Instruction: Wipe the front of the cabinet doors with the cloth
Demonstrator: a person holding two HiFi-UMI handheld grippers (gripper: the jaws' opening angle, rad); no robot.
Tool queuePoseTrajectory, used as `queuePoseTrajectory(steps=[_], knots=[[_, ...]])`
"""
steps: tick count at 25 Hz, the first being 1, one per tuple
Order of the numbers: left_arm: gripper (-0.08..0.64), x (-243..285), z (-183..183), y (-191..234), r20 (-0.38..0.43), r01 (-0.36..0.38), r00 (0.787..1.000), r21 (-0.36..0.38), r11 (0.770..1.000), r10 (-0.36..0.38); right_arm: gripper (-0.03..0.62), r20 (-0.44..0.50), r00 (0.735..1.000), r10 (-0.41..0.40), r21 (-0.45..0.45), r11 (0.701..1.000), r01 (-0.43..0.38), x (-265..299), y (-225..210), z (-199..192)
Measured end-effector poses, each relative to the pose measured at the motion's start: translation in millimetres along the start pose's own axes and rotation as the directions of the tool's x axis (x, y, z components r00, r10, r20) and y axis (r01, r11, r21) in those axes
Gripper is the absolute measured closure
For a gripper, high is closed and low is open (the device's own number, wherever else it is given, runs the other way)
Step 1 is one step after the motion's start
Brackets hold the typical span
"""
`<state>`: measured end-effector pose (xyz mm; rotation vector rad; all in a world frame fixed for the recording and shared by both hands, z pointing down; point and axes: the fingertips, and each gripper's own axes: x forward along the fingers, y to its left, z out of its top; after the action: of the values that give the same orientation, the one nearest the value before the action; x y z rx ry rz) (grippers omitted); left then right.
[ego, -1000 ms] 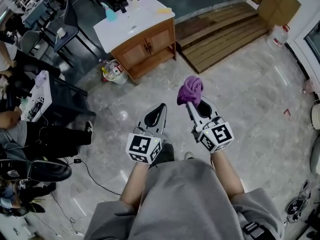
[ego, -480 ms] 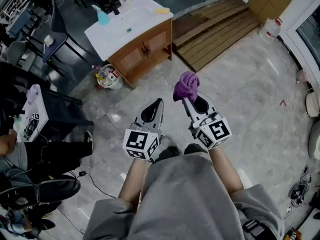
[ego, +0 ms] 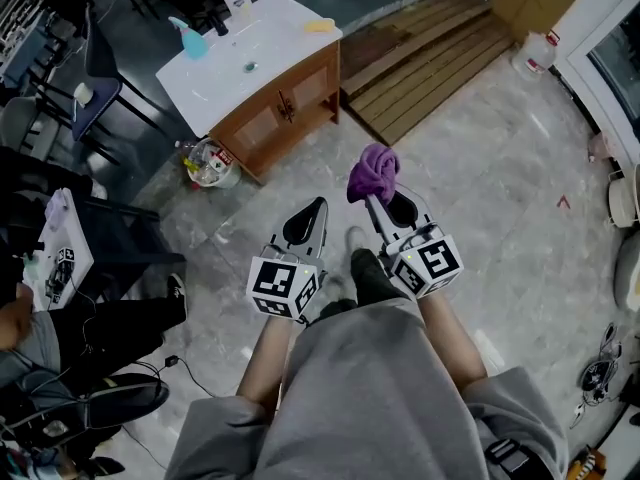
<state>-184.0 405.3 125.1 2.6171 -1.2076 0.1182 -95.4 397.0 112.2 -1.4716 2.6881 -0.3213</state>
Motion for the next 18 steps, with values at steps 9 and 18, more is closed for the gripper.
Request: queuePoseTrajectory(steps=[9, 18], knots=[[0.554, 70.7, 10.1, 49.2, -0.021, -0.036, 0.999, -0.010, 0.999, 0.036, 0.517, -0.016, 0.999, 0.040, 0.006, 0.999, -0.040, 71.2, -55.9, 1.9], [0.554, 143.1, 19.0, 87.4, -0.059, -0.078, 0.995, -0.023, 0.997, 0.077, 0.518, -0.045, 0.996, 0.082, 0.041, 0.996, -0.080, 134.1, -117.5, 3.0]])
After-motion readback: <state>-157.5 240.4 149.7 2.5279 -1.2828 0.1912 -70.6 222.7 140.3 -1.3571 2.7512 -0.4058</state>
